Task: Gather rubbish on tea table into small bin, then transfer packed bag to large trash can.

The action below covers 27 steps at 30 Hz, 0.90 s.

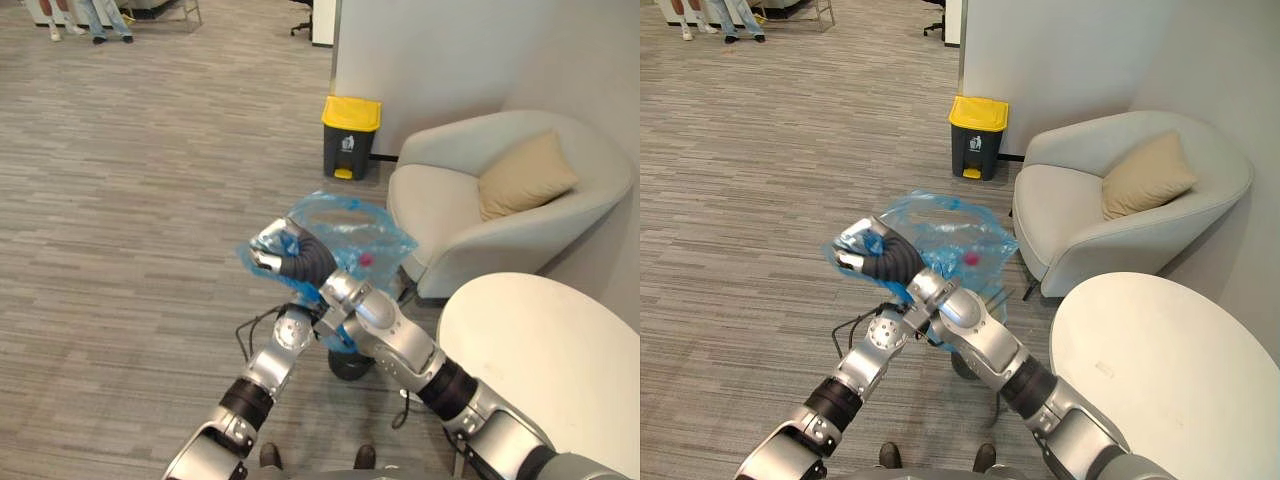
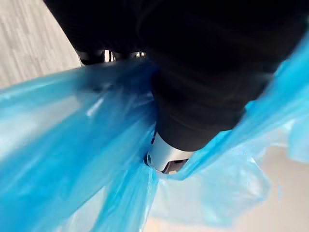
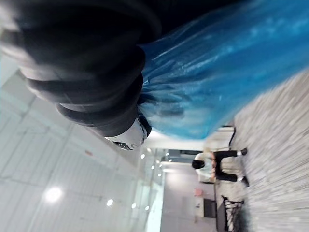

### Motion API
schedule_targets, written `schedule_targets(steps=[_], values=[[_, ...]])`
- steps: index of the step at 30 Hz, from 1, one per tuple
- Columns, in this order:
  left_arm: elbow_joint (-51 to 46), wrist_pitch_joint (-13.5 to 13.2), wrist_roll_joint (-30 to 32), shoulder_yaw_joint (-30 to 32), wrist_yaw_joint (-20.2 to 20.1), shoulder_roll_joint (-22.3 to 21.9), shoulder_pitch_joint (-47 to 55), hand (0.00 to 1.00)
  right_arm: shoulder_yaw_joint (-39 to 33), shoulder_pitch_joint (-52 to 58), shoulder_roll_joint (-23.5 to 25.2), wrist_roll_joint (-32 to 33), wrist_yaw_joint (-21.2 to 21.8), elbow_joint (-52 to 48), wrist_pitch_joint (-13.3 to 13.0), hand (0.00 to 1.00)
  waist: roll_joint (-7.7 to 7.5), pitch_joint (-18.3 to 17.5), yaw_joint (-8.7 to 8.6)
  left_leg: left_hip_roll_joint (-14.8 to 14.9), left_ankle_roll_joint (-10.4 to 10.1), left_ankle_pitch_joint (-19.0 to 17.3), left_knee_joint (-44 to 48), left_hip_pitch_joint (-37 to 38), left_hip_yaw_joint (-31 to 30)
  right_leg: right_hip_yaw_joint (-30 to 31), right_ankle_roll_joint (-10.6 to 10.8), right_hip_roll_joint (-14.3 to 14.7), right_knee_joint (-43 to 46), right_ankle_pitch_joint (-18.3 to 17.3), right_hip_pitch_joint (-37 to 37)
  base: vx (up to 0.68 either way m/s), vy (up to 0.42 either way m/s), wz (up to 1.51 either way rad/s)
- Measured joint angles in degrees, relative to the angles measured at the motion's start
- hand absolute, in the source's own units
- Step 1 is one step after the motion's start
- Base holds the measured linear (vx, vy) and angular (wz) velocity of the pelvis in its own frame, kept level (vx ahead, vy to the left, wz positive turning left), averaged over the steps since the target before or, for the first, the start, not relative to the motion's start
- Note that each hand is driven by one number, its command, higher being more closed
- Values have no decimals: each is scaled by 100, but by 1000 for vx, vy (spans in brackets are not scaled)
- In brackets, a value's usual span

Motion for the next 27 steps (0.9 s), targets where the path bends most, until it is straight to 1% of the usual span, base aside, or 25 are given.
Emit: schedule_targets(steps=[3,4,6,7,8,9,10,11,13,14,17,18,19,20,21,23,24,25,26,27], values=[[-114,-1,-4,294,-10,-1,533,100,-379,427,-216,-701,50,-14,-1,0,-5,-3,-6,-12,1,1,0,4,6,-3,1,6,-1,-1,2,46,-2,-1],[-288,-3,-5,504,-14,-1,788,100,-635,597,-302,-1029,45,-49,-6,0,-5,-3,0,-18,1,1,0,12,20,5,10,13,1,-7,3,0,0,0],[-594,-43,-6,946,-8,6,1200,100,-1161,963,-498,-1790,-52,-302,-82,0,-4,-3,12,-18,1,1,-1,18,24,8,14,19,2,-12,8,0,0,0],[-666,-55,-6,1078,-5,14,1304,100,-1289,1063,-596,-1939,-101,-391,-129,0,-4,-3,17,-20,1,1,-1,18,25,8,15,21,3,-14,8,0,0,0],[-760,-107,-27,1331,1,48,1507,100,-1545,1268,-838,-2288,-145,-599,-251,0,-4,-3,23,-22,-1,-1,-2,21,23,8,17,24,6,-19,10,0,0,0],[-821,-123,-45,1503,1,112,1662,100,-1689,1402,-1049,-2483,-194,-779,-315,0,-3,-3,22,-19,-23,-18,-2,21,22,10,10,29,6,-27,11,0,0,0],[-848,-129,-46,1596,1,141,1738,100,-1776,1487,-1155,-2565,-233,-873,-375,0,-3,-3,22,-16,-24,-19,-3,19,21,10,-9,32,5,-41,10,0,0,0],[-871,-155,-62,1861,-1,220,1939,100,-1988,1785,-1485,-2711,-243,-1117,-583,0,-2,-3,23,-11,-27,-23,-3,13,14,11,-8,36,2,-46,11,0,0,0],[-901,-156,-95,2031,-4,248,2058,100,-2083,1980,-1713,-2801,-241,-1228,-710,0,1,-4,26,-10,-26,-23,-3,-10,-6,12,7,42,-11,-56,11,0,-8,9],[-945,-164,-101,2204,-8,260,2184,100,-2107,2218,-2014,-2876,-222,-1276,-809,0,7,-4,18,-9,-21,-24,-3,-50,-50,35,59,56,-35,-92,10,2,-10,16],[-947,-263,-116,2365,-90,282,2370,100,-2103,2656,-2410,-2849,-76,-1273,-897,0,30,9,29,-6,-3,-36,-3,-192,-134,33,90,54,-67,-113,-9,-16,-5,25],[-943,-273,-183,2475,-137,302,2466,100,-2075,2934,-2596,-2788,99,-1260,-904,0,62,21,26,-20,-2,-36,0,-289,-228,27,163,53,-85,-163,-45,19,6,31],[-937,-282,-217,2516,-150,352,2511,100,-2054,3093,-2659,-2727,194,-1218,-915,0,82,22,30,-26,-2,-36,1,-379,-251,18,191,53,-83,-182,-103,29,12,34],[-913,-285,-220,2533,-164,399,2524,100,-2047,3187,-2664,-2668,256,-1153,-928,0,92,34,31,-34,-1,-34,2,-435,-257,6,191,50,-87,-182,-136,25,23,41],[-759,-295,-220,2537,-246,532,2522,100,-2022,3368,-2614,-2609,389,-864,-928,0,133,73,32,-72,0,-33,5,-590,-370,-58,191,32,-72,-182,-229,36,35,47],[-556,-330,-225,2533,-271,594,2524,100,-2010,3490,-2440,-2567,439,-336,-919,0,170,115,31,-99,0,-33,9,-721,-461,-257,190,-31,-40,-180,-288,38,37,60],[-361,-337,-226,2520,-341,609,2517,100,-2081,3562,-2090,-2564,452,372,-875,0,227,168,19,-134,1,-34,26,-848,-545,-530,190,-85,-36,-180,-291,39,36,76],[-300,-341,-228,2514,-385,609,2519,100,-2158,3597,-1884,-2568,445,691,-851,0,249,208,16,-137,5,-36,40,-911,-529,-694,190,-121,-18,-180,-289,55,53,106],[-194,-380,-230,2509,-403,606,2516,100,-2363,3609,-1536,-2569,416,1172,-793,0,289,281,-4,-126,64,-77,46,-997,-398,-965,190,-182,24,-180,-288,41,48,86],[-142,-388,-229,2512,-428,605,2512,100,-2499,3609,-1351,-2572,396,1399,-761,0,301,314,-15,-123,94,-101,59,-1047,-254,-1130,190,-232,36,-180,-286,73,103,128]])
